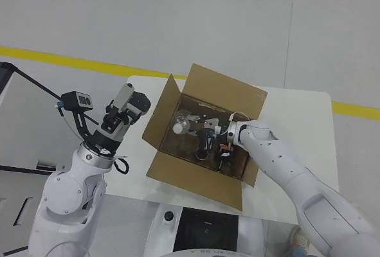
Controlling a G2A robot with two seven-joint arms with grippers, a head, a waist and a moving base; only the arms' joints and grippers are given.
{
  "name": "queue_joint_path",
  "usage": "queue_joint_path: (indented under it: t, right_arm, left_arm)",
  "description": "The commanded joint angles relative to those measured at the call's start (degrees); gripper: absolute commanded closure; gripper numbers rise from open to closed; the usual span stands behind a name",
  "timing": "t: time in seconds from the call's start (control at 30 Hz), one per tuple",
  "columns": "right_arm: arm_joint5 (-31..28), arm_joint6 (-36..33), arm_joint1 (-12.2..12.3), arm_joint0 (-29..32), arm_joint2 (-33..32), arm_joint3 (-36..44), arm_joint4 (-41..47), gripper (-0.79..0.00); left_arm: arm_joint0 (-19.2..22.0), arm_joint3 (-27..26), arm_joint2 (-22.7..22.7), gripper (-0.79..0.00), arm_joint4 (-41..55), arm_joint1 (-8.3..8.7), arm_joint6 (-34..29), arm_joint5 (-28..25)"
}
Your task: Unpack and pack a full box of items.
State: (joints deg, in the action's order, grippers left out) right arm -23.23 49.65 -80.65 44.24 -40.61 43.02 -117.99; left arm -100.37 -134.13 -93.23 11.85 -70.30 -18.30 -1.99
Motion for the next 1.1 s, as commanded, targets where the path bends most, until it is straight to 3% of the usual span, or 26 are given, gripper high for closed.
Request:
queue_joint_path:
  t: [0.0,0.53,1.03,1.07]
  right_arm:
    - [0.41,0.43,0.08,0.08,0.15,0.69,-0.41,0.0]
    - [-0.79,3.84,1.02,0.16,0.35,3.34,-1.39,0.0]
    - [-3.29,-0.04,1.85,-0.12,-0.41,6.54,-1.13,0.0]
    - [-4.37,-0.49,2.02,-0.21,-0.72,6.83,-0.88,-0.142]
  left_arm:
    - [0.0,0.0,0.0,-0.785,0.0,0.0,0.0,0.0]
    - [0.0,0.0,0.0,-0.785,0.0,0.0,0.0,0.0]
    - [0.0,0.0,0.0,-0.785,0.0,0.0,0.0,0.0]
    - [0.0,0.0,0.0,-0.785,0.0,0.0,0.0,0.0]
